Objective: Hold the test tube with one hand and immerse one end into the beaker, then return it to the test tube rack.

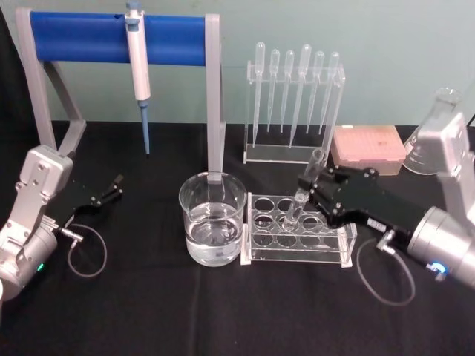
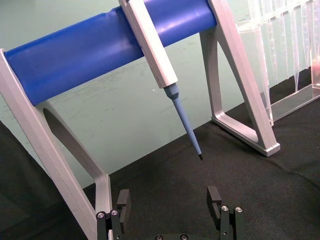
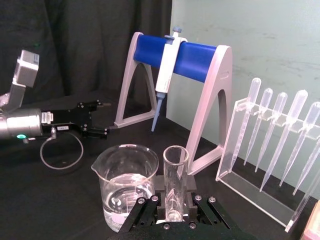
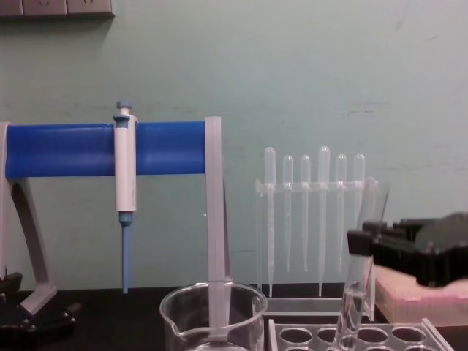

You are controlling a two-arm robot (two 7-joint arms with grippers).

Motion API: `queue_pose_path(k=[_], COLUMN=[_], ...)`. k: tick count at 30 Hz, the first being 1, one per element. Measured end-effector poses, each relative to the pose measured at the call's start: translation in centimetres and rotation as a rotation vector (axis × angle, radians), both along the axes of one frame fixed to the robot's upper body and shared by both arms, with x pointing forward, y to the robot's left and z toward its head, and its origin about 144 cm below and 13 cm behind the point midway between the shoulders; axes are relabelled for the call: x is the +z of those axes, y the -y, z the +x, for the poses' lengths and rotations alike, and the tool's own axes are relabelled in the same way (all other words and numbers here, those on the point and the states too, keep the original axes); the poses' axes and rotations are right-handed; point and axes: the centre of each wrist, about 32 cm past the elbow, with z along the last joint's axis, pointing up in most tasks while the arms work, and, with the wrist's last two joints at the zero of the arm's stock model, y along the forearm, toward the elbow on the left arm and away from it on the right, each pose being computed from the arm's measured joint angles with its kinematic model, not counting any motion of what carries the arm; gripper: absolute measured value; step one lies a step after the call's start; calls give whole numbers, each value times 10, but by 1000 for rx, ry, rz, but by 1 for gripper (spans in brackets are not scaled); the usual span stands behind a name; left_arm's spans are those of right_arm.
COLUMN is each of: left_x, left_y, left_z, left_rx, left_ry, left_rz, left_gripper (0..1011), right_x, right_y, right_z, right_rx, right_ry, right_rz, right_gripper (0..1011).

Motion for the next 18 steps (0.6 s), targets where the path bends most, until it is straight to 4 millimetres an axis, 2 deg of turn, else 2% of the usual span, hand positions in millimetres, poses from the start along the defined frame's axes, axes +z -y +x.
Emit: queue_pose_path(k=[18], left_x=[0], left_y=[0], left_z=[0], left_rx=[0], left_ry=[0], left_rz=[0], left_gripper=[1000], right_x=[79], right_y=[8], right_z=[17], right_rx=[56], right_ry=[-72], right_rz=[-69], right_gripper=[222])
